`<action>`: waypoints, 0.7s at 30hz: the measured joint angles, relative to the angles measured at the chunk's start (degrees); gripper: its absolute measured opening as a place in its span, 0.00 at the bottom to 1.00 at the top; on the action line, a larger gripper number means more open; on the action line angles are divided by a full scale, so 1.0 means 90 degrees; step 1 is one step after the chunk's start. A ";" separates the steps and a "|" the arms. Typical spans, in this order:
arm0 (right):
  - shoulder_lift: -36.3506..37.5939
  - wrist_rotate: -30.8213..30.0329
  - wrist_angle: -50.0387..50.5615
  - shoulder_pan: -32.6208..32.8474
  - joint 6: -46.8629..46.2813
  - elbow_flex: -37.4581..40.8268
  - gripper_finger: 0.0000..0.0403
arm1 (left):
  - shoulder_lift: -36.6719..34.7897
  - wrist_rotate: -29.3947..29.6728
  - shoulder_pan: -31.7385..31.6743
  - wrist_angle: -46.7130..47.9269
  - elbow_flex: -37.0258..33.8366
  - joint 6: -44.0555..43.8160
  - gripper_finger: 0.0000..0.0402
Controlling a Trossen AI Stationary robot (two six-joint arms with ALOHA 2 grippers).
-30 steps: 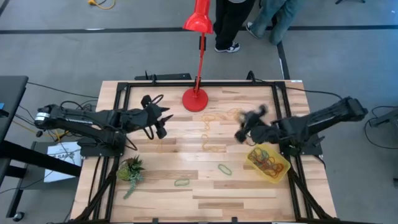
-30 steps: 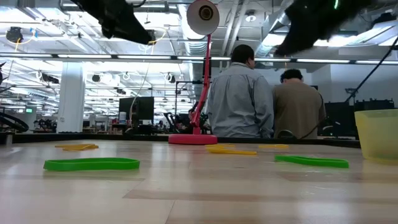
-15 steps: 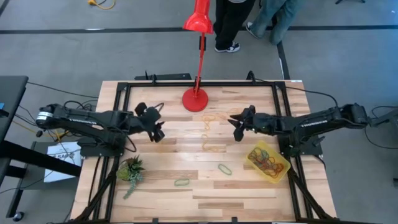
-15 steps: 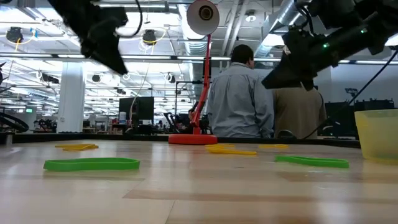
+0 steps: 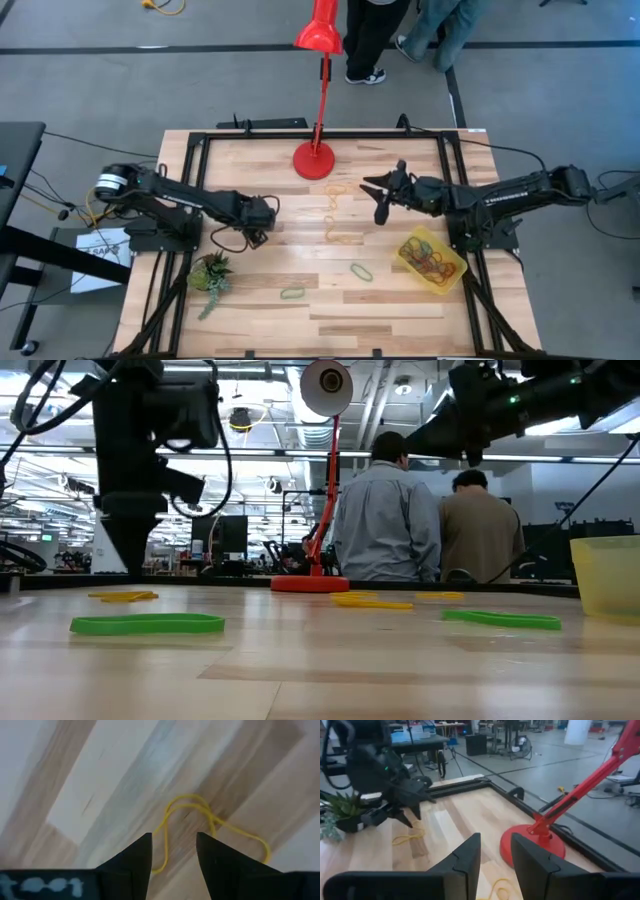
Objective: Pick and place rubber bands into bin
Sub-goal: Put the yellow rubber band into the container
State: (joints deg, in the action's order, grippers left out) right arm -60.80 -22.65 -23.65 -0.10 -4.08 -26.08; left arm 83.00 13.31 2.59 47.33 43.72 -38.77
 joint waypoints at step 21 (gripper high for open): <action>-0.0002 0.0005 0.0102 -0.0375 -0.0043 -0.0195 0.25 | 0.0005 0.0431 -0.0063 -0.1282 -0.1063 0.0094 0.36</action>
State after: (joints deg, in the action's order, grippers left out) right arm -60.82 -22.61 -22.73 -3.47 -4.47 -27.83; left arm 83.05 17.19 2.02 35.80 34.16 -37.92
